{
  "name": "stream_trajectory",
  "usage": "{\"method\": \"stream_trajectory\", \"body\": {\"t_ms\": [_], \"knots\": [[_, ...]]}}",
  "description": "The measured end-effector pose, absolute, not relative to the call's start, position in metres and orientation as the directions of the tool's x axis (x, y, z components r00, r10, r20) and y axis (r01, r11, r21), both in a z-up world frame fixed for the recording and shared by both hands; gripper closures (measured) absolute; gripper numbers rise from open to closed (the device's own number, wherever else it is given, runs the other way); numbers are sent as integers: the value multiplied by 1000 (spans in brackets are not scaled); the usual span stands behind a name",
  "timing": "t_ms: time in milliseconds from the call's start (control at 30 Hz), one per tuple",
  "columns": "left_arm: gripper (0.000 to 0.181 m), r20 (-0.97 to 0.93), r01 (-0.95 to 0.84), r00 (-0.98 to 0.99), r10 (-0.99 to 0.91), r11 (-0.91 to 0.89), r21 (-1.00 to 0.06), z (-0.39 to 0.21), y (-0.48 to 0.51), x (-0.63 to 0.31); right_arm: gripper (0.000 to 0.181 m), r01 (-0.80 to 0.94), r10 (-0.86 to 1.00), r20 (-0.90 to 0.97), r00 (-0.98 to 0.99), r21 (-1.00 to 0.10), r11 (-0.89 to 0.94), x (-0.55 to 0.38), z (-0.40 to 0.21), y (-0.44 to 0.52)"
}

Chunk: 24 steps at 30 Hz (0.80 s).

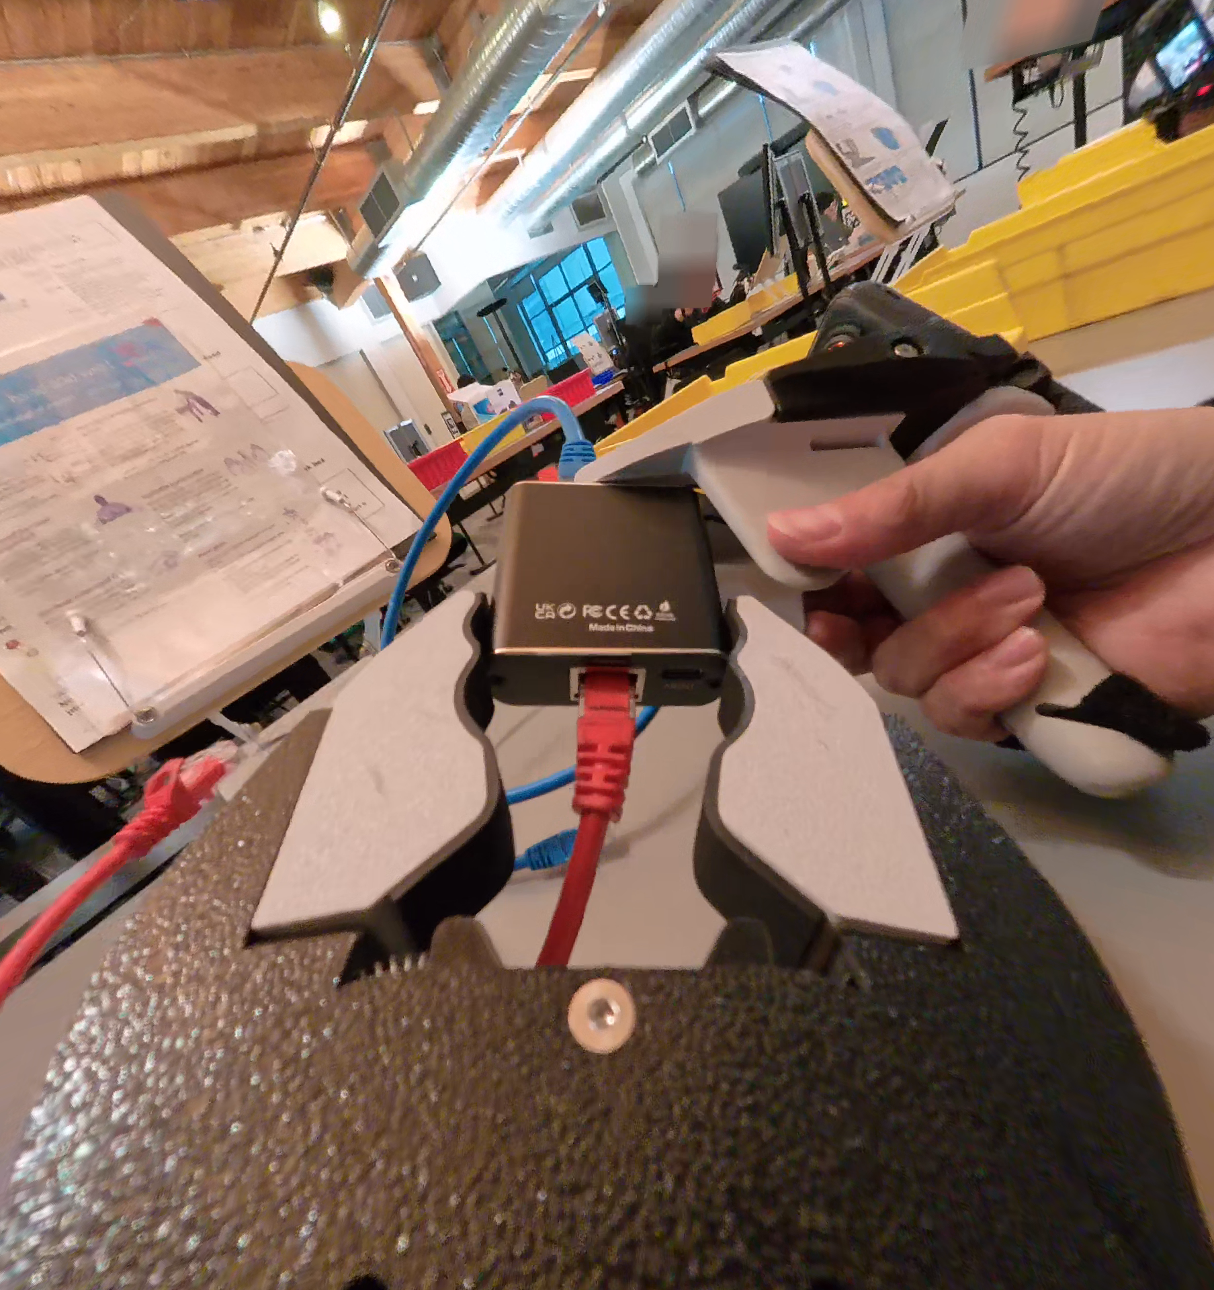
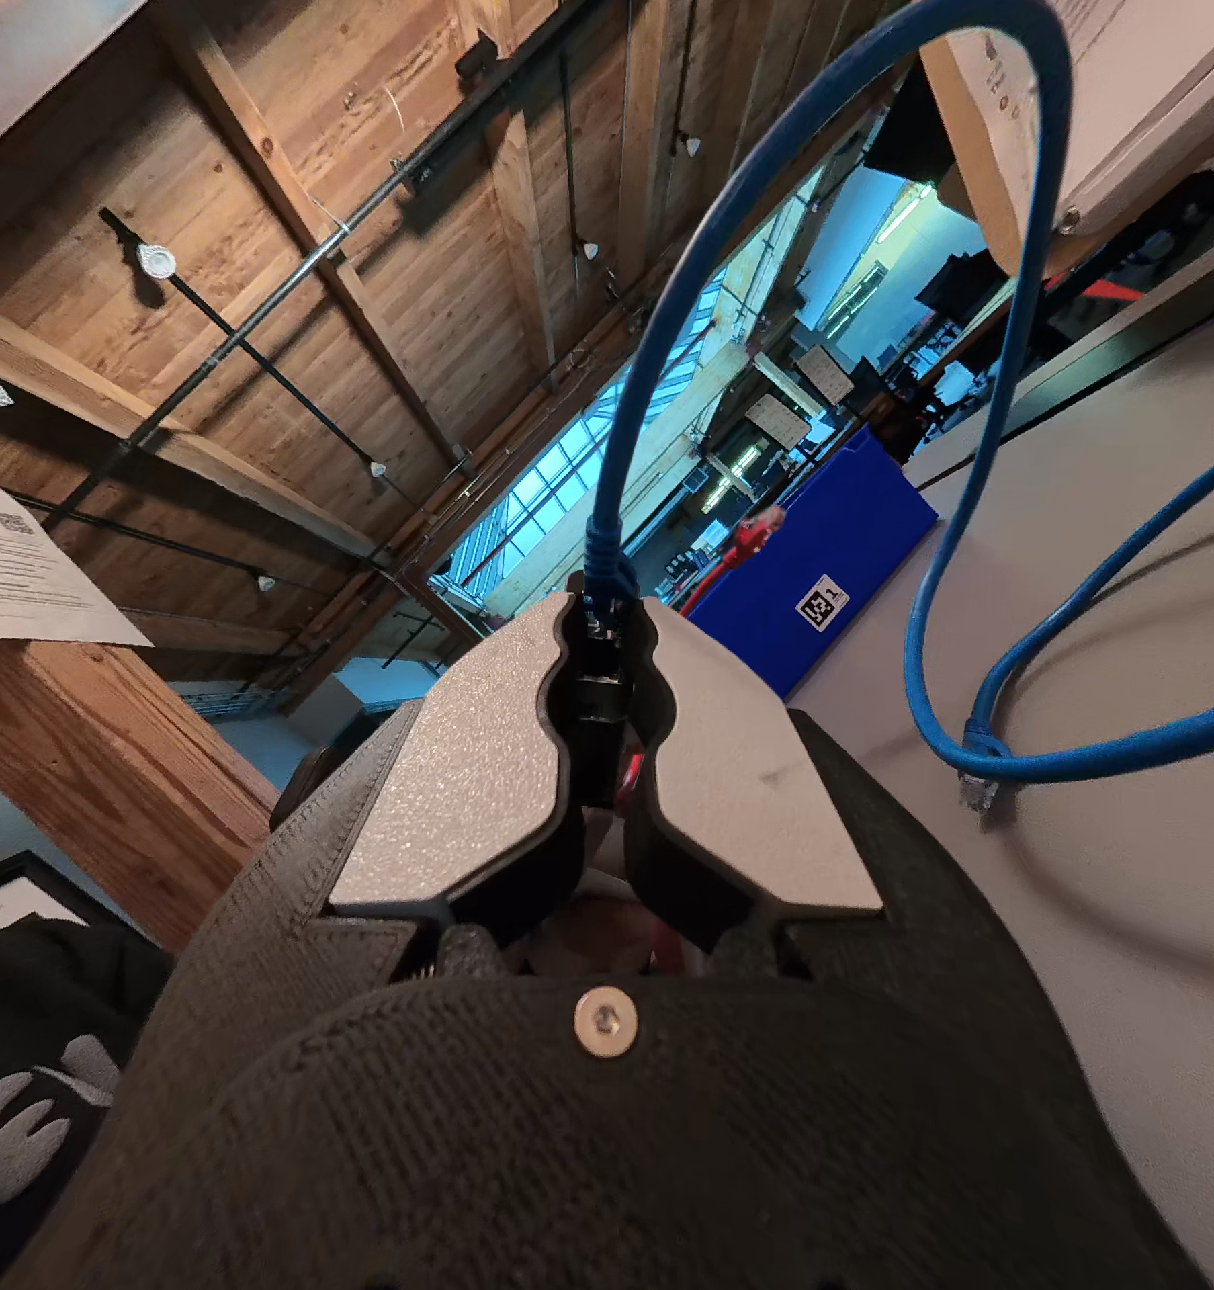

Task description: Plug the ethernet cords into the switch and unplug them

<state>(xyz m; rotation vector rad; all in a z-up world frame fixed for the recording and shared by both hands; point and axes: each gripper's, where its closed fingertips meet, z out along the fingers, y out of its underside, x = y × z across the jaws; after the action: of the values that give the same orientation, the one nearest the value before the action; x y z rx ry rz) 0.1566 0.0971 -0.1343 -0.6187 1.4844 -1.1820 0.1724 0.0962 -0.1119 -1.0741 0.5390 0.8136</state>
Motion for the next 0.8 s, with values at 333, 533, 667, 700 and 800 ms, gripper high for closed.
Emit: {"method": "stream_trajectory", "body": {"t_ms": [333, 533, 667, 700, 800], "knots": [[119, -408, 206, -254, -877, 363, -909, -133, 99, 158, 168, -794, 315, -729, 608, -552, 256, 174, -111, 98], [118, -415, 170, -250, -875, 382, -908, -138, 99, 162, 168, -809, 318, -745, 586, -521, 271, 179, -116, 98], [118, -498, 165, -175, -849, 474, -865, -135, 99, 161, 169, -821, 352, -742, 570, -492, 291, 178, -113, 97], [118, -483, 164, -187, -856, 457, -874, -135, 99, 161, 169, -827, 355, -749, 560, -481, 291, 179, -114, 97], [118, -440, 157, -228, -868, 414, -897, -138, 100, 162, 168, -819, 328, -752, 572, -498, 287, 181, -118, 98]]}}
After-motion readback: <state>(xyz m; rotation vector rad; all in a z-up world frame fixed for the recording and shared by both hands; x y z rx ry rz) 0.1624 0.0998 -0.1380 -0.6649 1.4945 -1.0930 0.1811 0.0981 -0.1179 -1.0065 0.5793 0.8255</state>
